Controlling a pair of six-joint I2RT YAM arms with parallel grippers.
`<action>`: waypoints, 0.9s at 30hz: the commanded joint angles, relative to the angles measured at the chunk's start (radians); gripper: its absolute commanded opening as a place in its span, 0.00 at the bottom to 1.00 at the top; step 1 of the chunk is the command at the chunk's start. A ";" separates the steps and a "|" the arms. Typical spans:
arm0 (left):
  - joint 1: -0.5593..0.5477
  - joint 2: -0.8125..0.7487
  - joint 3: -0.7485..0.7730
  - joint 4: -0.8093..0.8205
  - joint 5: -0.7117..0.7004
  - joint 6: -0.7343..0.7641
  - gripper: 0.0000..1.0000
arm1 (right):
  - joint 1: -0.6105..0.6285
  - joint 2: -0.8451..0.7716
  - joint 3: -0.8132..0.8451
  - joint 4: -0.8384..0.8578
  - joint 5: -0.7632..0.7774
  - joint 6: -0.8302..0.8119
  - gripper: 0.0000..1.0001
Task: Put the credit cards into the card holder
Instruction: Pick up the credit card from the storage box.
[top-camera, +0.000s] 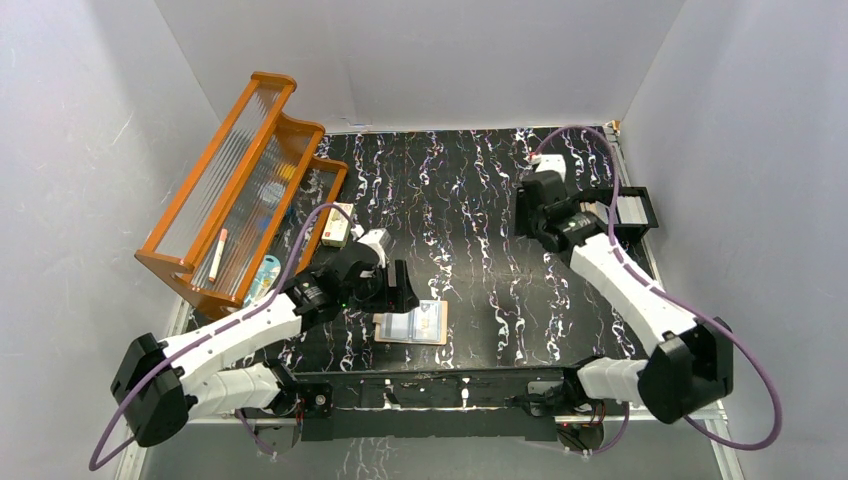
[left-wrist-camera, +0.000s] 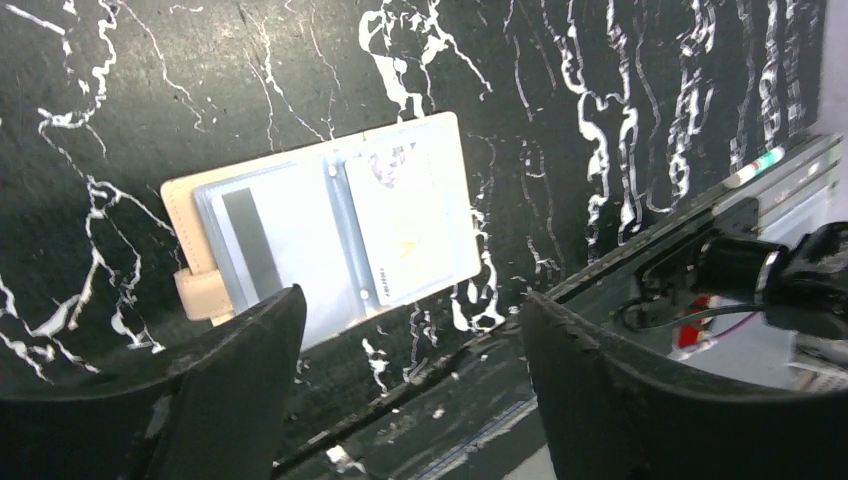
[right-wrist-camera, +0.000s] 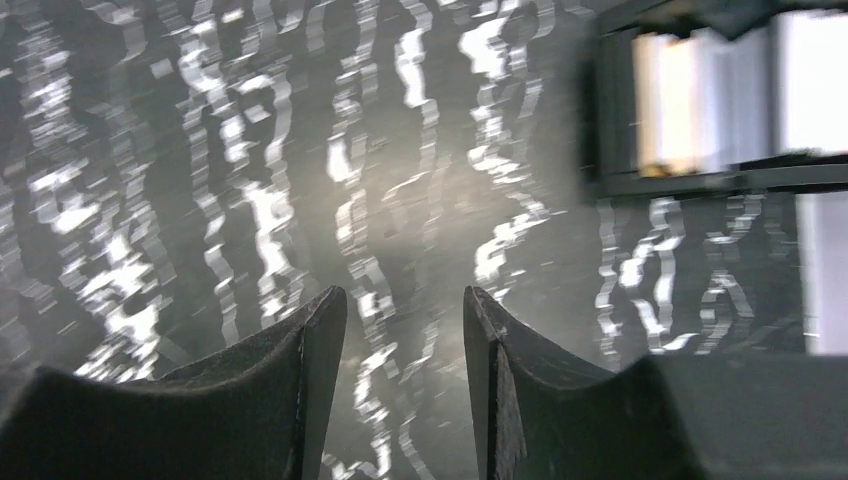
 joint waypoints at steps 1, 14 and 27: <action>-0.002 -0.074 0.082 -0.106 0.004 0.132 0.96 | -0.141 0.088 0.097 -0.015 0.142 -0.202 0.56; -0.002 -0.150 0.056 -0.153 -0.063 0.400 0.99 | -0.498 0.402 0.299 0.068 0.231 -0.432 0.57; -0.002 -0.152 0.061 -0.176 -0.132 0.426 0.99 | -0.564 0.706 0.470 0.125 0.183 -0.513 0.57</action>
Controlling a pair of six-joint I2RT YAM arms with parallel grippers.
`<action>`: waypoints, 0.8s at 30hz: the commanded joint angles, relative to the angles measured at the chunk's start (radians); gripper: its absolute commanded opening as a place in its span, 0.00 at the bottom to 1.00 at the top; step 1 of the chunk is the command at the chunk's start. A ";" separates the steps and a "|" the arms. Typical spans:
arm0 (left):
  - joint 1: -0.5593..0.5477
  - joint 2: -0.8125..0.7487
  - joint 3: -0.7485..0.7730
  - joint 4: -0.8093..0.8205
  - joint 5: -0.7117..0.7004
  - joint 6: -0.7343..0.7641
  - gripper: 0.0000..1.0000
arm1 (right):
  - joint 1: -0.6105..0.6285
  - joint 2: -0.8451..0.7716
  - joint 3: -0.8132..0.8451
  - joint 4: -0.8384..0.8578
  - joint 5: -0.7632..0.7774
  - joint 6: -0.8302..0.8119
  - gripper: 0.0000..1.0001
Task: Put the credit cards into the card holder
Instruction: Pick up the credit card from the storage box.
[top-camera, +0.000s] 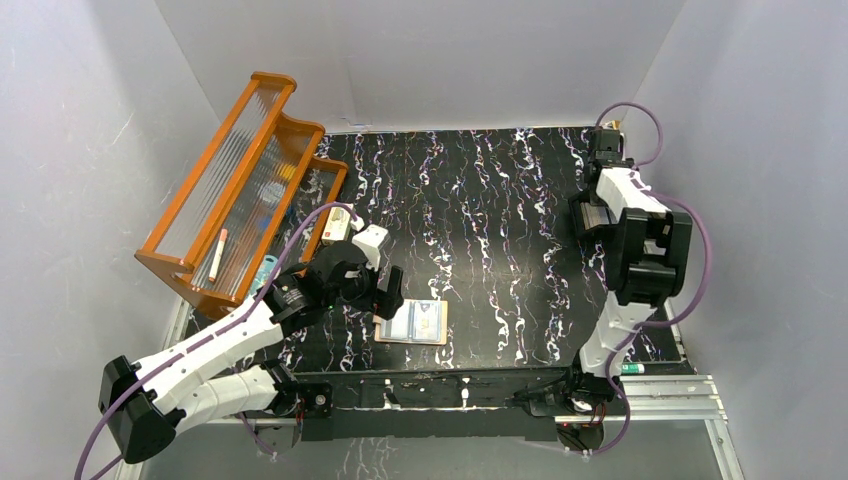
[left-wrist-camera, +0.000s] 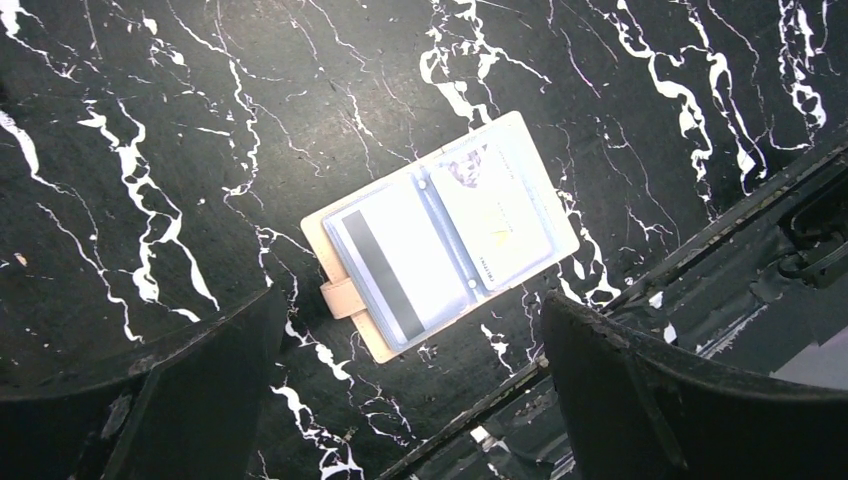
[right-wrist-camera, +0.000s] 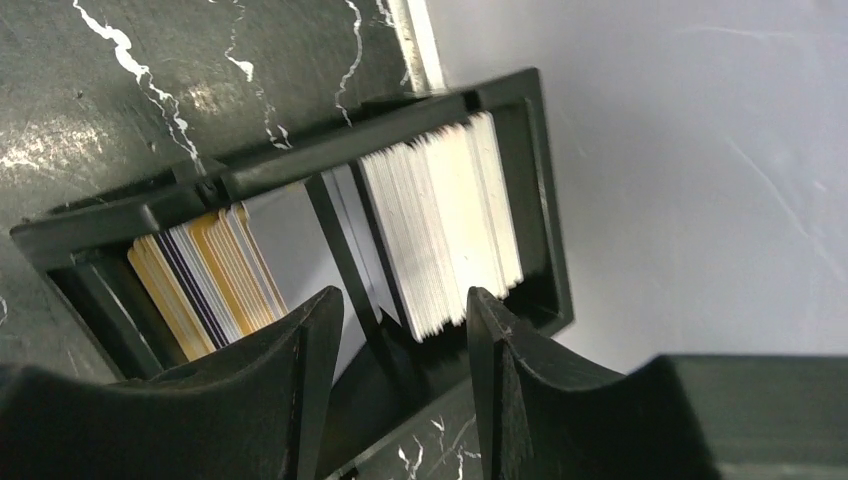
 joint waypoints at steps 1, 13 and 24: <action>-0.002 -0.012 -0.002 -0.021 -0.044 0.030 0.99 | -0.006 0.074 0.073 0.041 0.001 -0.049 0.57; -0.002 -0.018 0.003 -0.023 -0.029 0.032 0.99 | -0.024 0.161 0.075 0.103 0.079 -0.130 0.52; -0.002 -0.026 0.000 -0.022 -0.035 0.030 0.99 | -0.022 0.143 0.111 0.098 0.064 -0.138 0.33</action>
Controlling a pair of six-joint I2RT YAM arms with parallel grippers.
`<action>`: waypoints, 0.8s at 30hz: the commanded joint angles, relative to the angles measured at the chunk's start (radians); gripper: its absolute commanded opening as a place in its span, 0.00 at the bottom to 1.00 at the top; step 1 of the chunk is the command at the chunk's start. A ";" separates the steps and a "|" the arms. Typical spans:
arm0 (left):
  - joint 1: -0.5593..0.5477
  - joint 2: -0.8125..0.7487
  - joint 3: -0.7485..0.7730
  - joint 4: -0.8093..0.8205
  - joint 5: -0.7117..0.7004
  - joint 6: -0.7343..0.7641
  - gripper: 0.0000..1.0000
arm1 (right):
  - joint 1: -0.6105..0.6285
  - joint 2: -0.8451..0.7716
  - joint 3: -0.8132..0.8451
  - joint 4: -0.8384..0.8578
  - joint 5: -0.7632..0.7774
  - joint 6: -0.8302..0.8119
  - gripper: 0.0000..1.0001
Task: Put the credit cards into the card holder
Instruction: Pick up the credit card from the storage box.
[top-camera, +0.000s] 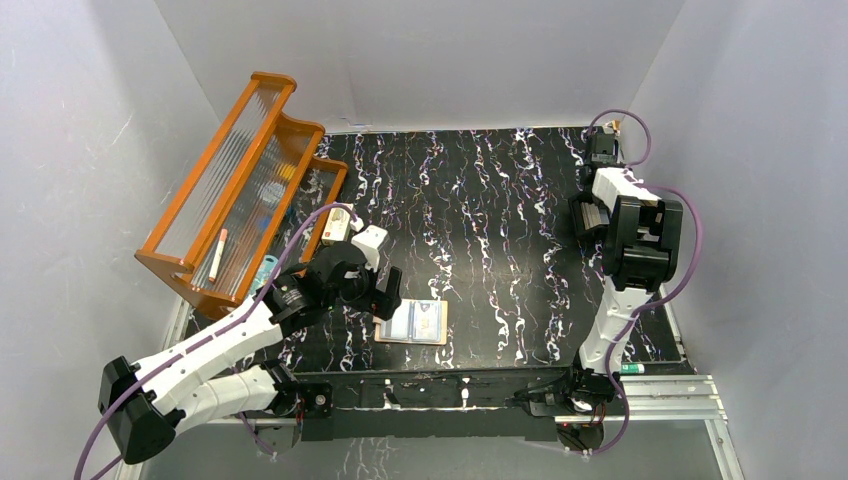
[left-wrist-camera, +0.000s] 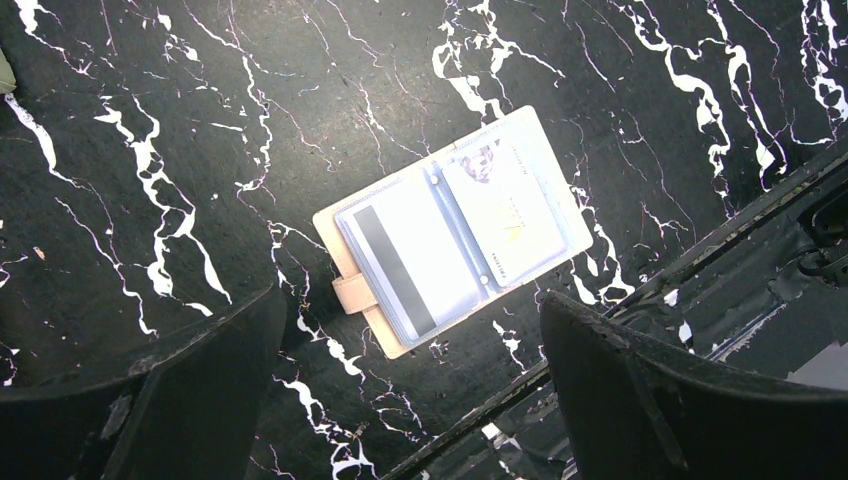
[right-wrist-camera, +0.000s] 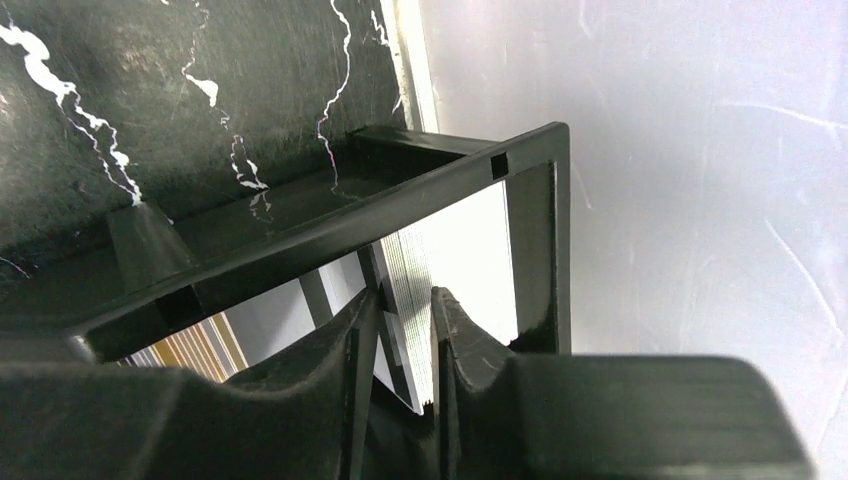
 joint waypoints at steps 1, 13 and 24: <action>-0.002 -0.022 0.000 -0.006 -0.012 0.011 0.99 | -0.003 -0.015 0.066 0.025 0.005 -0.005 0.29; -0.001 -0.043 -0.003 -0.001 -0.001 0.010 0.99 | 0.003 -0.062 0.083 -0.010 -0.031 0.017 0.16; -0.002 -0.052 -0.004 -0.009 -0.013 0.006 0.99 | 0.058 -0.116 0.136 -0.142 -0.113 0.087 0.00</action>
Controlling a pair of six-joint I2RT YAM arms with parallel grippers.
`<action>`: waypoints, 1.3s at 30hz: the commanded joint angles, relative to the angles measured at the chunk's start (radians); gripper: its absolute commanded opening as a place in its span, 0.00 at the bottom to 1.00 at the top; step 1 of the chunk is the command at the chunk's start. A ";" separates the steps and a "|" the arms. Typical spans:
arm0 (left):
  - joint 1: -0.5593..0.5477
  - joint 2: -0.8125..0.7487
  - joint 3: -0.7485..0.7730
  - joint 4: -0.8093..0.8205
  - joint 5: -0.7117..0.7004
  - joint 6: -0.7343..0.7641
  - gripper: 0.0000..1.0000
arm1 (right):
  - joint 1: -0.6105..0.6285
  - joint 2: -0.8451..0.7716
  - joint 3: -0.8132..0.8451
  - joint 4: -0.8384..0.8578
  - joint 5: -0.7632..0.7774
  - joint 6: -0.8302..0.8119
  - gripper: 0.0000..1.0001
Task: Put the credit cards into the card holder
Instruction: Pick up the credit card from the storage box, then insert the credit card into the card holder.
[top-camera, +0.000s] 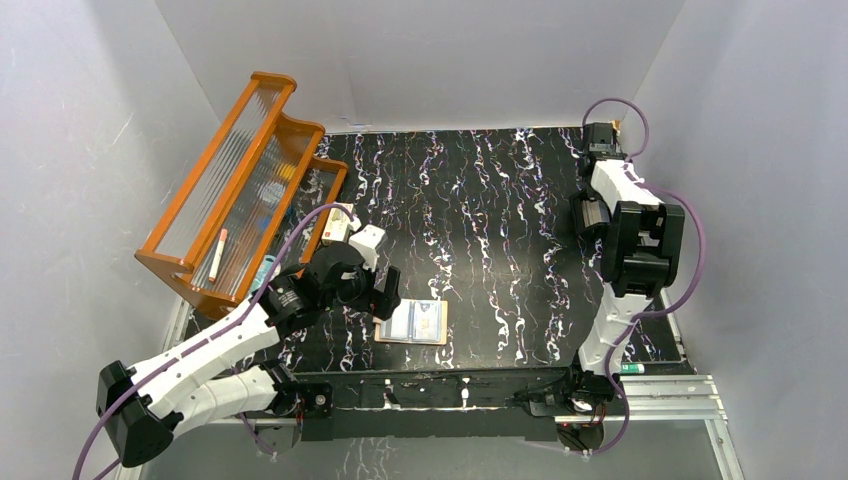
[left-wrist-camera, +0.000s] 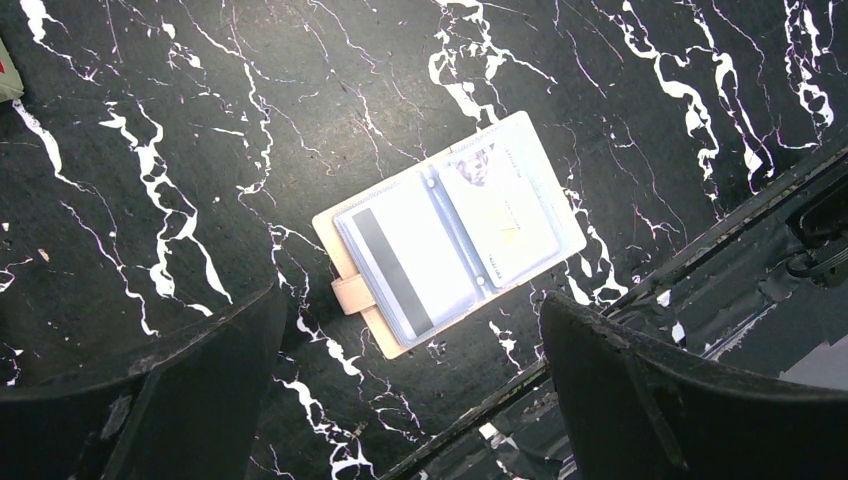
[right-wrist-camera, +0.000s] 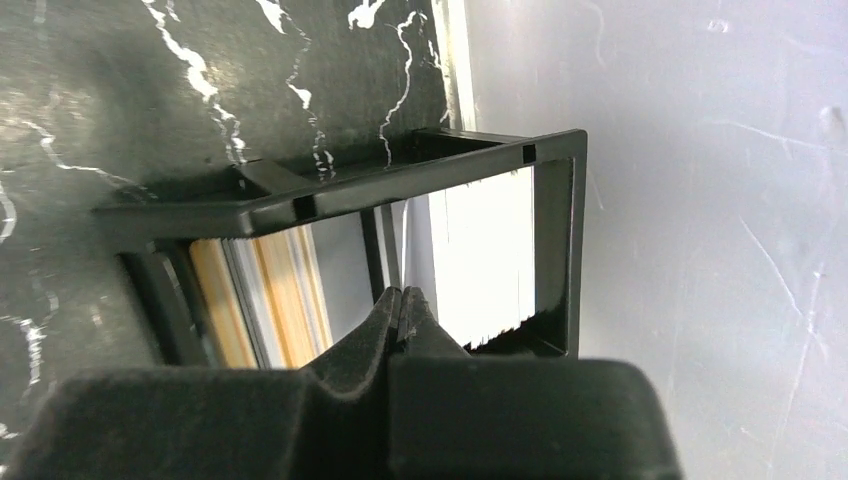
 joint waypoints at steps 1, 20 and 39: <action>-0.001 -0.031 -0.003 -0.007 -0.017 0.008 0.99 | 0.037 -0.063 0.105 -0.074 -0.031 0.065 0.00; -0.002 0.021 0.004 -0.095 -0.129 -0.066 0.98 | 0.266 -0.444 -0.025 -0.193 -0.431 0.520 0.00; 0.173 0.156 -0.099 0.021 0.170 -0.343 0.45 | 0.555 -0.880 -0.765 0.358 -0.953 1.047 0.00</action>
